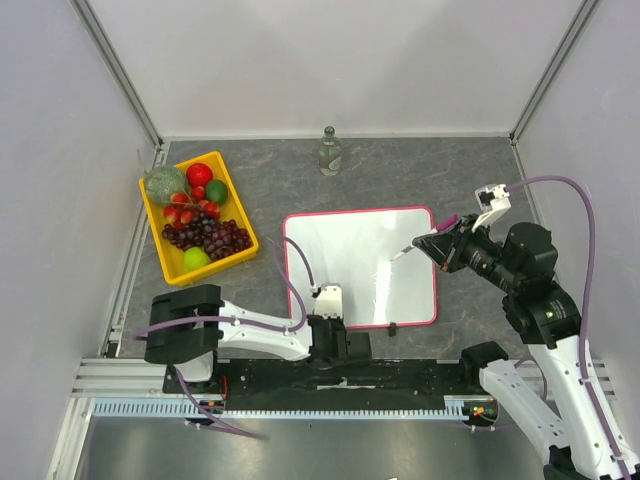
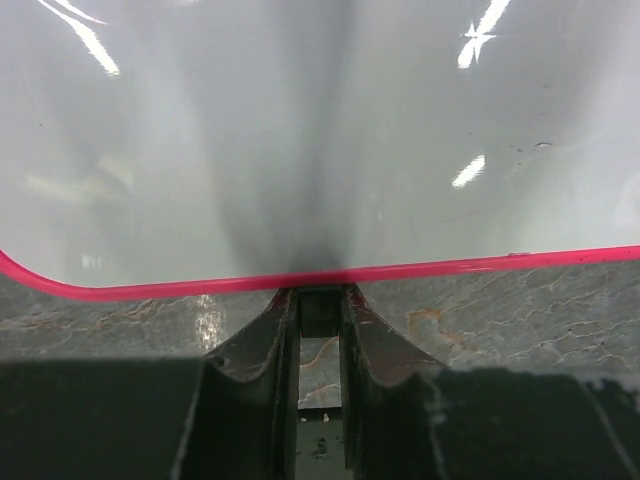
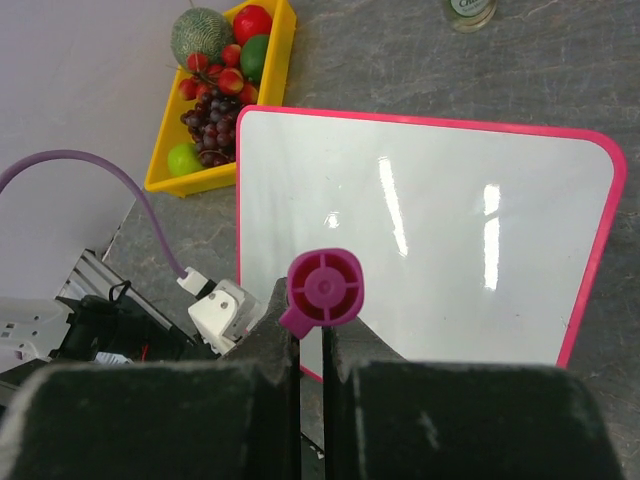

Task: Write a sentence on the whiteboard
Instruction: Move the whiteboard stand to the center of the board.

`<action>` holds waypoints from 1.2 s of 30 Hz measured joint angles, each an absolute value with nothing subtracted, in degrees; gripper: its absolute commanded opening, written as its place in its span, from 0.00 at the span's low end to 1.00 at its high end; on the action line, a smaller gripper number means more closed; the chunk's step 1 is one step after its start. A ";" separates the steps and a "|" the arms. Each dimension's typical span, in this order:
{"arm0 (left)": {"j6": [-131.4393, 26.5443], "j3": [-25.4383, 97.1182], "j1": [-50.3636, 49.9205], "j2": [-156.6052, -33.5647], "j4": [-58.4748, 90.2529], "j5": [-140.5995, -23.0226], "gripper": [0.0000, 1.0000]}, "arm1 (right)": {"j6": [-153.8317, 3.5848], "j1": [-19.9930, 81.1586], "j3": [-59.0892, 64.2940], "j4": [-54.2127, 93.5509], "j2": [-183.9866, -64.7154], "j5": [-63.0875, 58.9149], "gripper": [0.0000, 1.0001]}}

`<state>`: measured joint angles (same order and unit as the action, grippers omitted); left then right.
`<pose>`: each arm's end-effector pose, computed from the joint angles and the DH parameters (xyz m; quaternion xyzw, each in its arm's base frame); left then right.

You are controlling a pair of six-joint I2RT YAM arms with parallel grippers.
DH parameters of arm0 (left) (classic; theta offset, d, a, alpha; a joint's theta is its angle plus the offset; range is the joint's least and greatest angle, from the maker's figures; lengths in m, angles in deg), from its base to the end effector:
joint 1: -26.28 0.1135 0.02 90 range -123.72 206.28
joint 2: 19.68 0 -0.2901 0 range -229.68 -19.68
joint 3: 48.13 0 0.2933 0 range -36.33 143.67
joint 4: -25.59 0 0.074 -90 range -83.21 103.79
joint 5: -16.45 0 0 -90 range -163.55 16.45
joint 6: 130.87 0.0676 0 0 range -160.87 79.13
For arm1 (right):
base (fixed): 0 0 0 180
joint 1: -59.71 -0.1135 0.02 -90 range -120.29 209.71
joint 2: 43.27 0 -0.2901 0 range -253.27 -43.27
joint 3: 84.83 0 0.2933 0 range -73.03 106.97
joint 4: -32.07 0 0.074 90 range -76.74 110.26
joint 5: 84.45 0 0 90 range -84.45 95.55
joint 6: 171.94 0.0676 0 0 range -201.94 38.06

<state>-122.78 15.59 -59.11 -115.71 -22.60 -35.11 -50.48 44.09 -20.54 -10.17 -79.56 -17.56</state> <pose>0.0676 -0.3149 0.1200 0.0013 0.9414 -0.0414 0.3347 0.1634 0.0732 0.3894 -0.0153 0.7829 0.3852 0.4884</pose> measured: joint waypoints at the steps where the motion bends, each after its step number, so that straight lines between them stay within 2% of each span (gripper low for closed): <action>1: -123.87 15.74 -59.59 -115.86 -23.54 -34.85 0.07 | -50.48 44.09 -20.80 -10.15 -79.41 -17.69 0.00; 4: -125.57 16.38 -60.18 -116.32 -25.17 -34.41 0.21 | -50.48 44.09 -21.35 -10.17 -79.21 -17.95 0.00; 7: -126.43 16.55 -60.55 -116.43 -25.98 -34.26 0.55 | -50.50 44.09 -21.64 -10.17 -79.21 -18.17 0.00; 8: -126.84 16.62 -60.83 -116.43 -27.01 -34.44 0.64 | -50.50 44.09 -21.66 -10.17 -79.21 -18.21 0.00; 11: -127.69 16.60 -62.45 -116.10 -30.88 -35.09 0.74 | -50.50 44.09 -21.70 -10.17 -79.21 -18.39 0.00; 20: -128.44 17.23 -65.34 -114.75 -37.39 -38.44 0.84 | -50.54 44.09 -22.09 -10.13 -79.21 -19.09 0.00; 29: -120.39 17.30 -67.19 -108.63 -37.46 -45.74 0.86 | -51.37 44.09 -26.23 -9.97 -78.34 -22.06 0.00; 36: -110.17 17.27 -67.41 -100.04 -30.03 -50.81 0.86 | -52.68 44.09 -29.96 -10.28 -75.00 -24.27 0.00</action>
